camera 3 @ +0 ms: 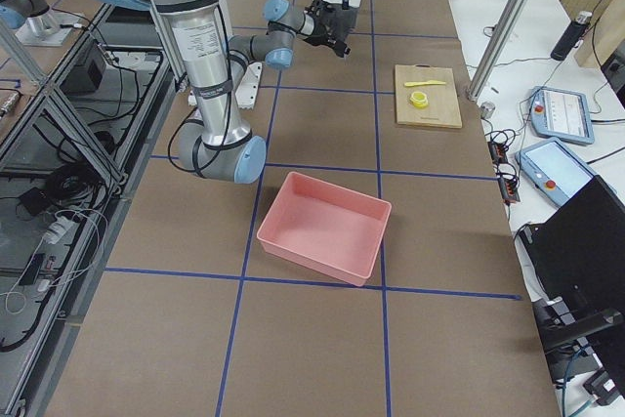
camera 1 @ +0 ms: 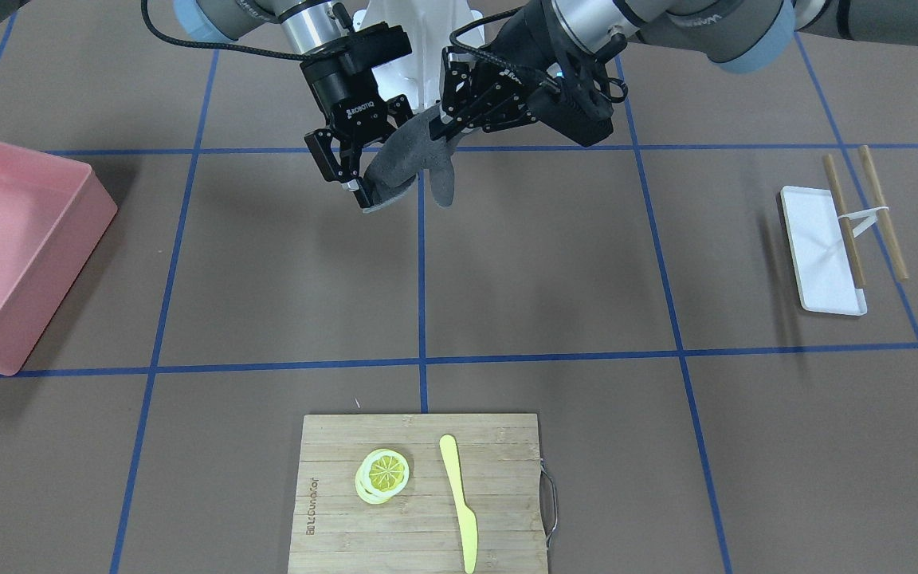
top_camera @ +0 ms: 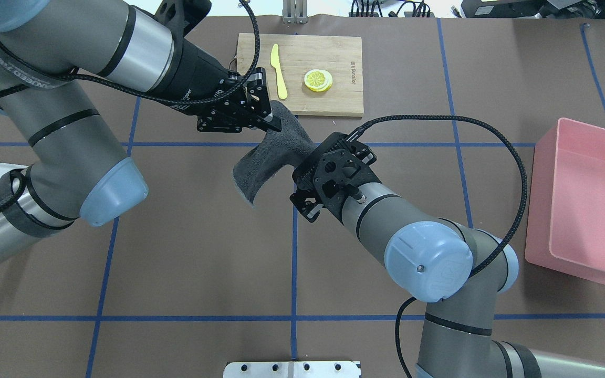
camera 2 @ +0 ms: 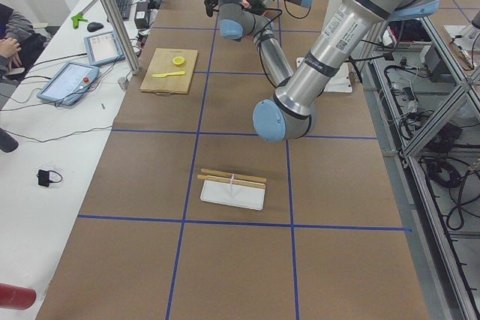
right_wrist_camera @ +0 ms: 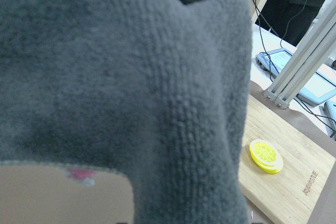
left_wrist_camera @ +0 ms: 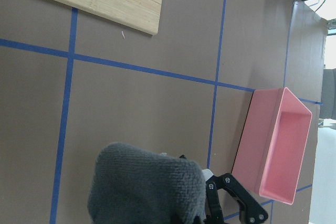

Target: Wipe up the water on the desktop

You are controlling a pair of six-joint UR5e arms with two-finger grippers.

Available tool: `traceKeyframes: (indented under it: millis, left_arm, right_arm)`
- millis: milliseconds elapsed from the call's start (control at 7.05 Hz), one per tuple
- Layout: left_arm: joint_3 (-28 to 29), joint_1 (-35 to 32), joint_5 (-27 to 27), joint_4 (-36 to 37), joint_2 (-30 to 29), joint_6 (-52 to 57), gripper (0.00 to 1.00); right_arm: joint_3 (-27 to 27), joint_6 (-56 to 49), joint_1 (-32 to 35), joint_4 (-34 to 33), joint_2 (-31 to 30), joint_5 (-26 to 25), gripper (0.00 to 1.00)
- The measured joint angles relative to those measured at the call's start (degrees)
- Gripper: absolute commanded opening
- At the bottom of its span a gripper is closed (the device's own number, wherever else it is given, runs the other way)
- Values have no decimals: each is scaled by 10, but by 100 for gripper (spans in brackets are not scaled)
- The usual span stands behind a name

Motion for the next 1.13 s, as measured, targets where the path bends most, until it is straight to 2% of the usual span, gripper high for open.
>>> traceKeyframes:
  millis: [142, 284, 426, 709, 993, 1135]
  left_arm:
    - [-2, 0, 0, 0, 0, 0, 0]
    - [-3, -1, 0, 0, 1, 0, 0]
    - [-3, -1, 0, 0, 1, 0, 0]
    - [-4, -2, 0, 0, 2, 0, 0]
    - [-8, -3, -1, 0, 4, 0, 0]
    - [-8, -4, -1, -1, 4, 1, 6]
  right_arm:
    - [-1, 0, 1, 0, 0, 0, 60]
    - [-1, -1, 3, 0, -1, 0, 34]
    - [-1, -8, 6, 0, -1, 1, 18]
    - [-2, -20, 9, -1, -1, 1, 3]
    - [-1, -20, 9, -1, 0, 2, 0]
    - [0, -17, 10, 0, 0, 2, 0]
